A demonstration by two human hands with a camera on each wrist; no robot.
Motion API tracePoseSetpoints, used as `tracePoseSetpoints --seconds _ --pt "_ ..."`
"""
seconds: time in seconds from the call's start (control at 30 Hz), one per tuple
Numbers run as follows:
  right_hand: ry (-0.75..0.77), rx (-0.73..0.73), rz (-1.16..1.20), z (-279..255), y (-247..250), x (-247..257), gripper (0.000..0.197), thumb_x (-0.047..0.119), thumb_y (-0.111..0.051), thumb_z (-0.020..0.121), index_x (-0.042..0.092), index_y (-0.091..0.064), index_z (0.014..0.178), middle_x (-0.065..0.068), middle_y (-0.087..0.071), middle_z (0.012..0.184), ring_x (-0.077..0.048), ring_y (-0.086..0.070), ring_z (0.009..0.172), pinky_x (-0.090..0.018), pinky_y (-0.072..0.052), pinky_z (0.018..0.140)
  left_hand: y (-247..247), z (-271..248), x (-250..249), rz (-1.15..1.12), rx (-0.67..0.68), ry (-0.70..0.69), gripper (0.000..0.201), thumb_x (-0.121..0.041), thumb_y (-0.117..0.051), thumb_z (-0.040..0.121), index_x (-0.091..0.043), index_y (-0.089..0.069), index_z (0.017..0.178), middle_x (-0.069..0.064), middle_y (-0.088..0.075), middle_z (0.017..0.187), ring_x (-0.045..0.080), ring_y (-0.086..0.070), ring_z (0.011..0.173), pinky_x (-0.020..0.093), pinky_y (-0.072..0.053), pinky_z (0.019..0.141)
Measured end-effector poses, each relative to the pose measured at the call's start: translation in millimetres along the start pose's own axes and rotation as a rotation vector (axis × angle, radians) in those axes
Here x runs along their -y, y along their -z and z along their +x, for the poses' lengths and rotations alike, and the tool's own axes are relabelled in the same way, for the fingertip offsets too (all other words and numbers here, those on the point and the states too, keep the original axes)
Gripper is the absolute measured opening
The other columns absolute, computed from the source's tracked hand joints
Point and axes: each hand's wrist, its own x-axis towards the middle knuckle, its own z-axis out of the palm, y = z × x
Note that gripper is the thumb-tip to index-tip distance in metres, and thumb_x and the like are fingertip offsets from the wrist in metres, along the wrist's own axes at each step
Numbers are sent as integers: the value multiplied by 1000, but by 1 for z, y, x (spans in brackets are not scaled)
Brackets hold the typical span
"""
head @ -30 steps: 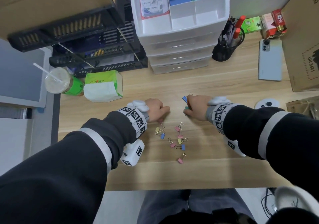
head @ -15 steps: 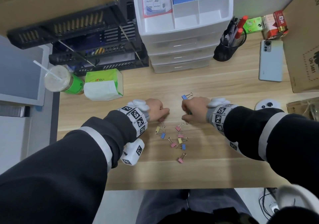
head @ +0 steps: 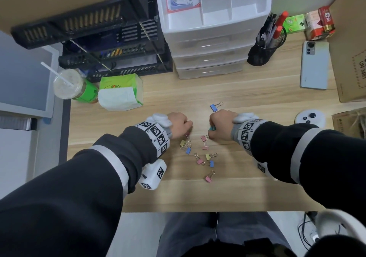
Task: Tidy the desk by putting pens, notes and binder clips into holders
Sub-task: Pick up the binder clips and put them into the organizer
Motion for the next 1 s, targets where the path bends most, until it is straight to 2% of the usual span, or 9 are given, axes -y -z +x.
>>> tracePoseSetpoints --seconds 0.07,0.13,0.27,0.37,0.53,0.63,0.8,0.93,1.0 --pt "-42 -12 113 -4 3 2 35 39 -60 77 6 -68 88 0 -60 75 -20 -55 63 -25 -48 59 0 -3 -1 -11 -17 7 39 -31 -43 101 -5 -66 83 6 -55 71 26 -51 72 29 -29 54" --pt "-114 22 378 -10 11 5 30 34 -64 81 4 -67 83 -2 -58 73 -18 -51 62 -27 -42 58 1 -4 -3 -32 -30 16 33 -28 -42 101 -8 -62 84 8 -57 79 26 -51 76 28 -32 61" --pt "-229 483 1170 -24 29 4 23 26 -40 79 14 -40 59 -1 -33 52 -13 -24 38 -16 -17 41 5 -4 -7 -47 -37 23 32 -26 -45 99 -5 -68 92 10 -62 87 26 -53 79 30 -39 67" --pt "-230 654 1457 -29 32 2 13 23 -37 69 13 -40 60 -1 -28 59 -8 -18 41 -13 -8 42 7 -3 -11 -39 -38 25 28 -25 -45 99 -9 -61 82 10 -61 83 26 -52 75 29 -36 64" --pt "-229 717 1594 -34 26 1 28 25 -40 88 7 -49 67 -5 -42 62 -13 -29 50 -14 -17 33 7 -7 -20 -51 -36 21 29 -25 -46 99 -6 -66 90 12 -63 89 25 -52 78 31 -39 68" --pt "-380 664 1611 -33 22 -1 28 23 -43 97 10 -51 74 -5 -48 65 -14 -39 51 -18 -29 30 12 -10 -24 -100 -63 39 25 -24 -44 100 -9 -56 86 10 -57 86 26 -50 79 30 -35 67" --pt "-660 456 1953 -38 27 -4 29 20 -48 104 2 -59 85 -13 -57 84 -20 -61 66 -26 -55 40 34 -18 -46 -278 -166 -7 22 -22 -45 100 -11 -51 82 3 -51 74 23 -46 74 31 -30 59" --pt "-658 401 2120 -36 29 -4 25 18 -47 104 -2 -60 96 -19 -57 94 -28 -62 83 -43 -63 58 51 -21 -77 -394 -218 -106 35 -21 -53 97 -19 -42 64 -5 -42 61 19 -41 65 30 -29 58" --pt "-587 431 2132 -37 30 -2 28 22 -44 105 -1 -60 101 -19 -59 96 -30 -64 88 -48 -63 61 54 -23 -92 -417 -219 -144 33 -21 -55 96 -20 -44 65 -6 -43 61 15 -40 60 29 -30 60"
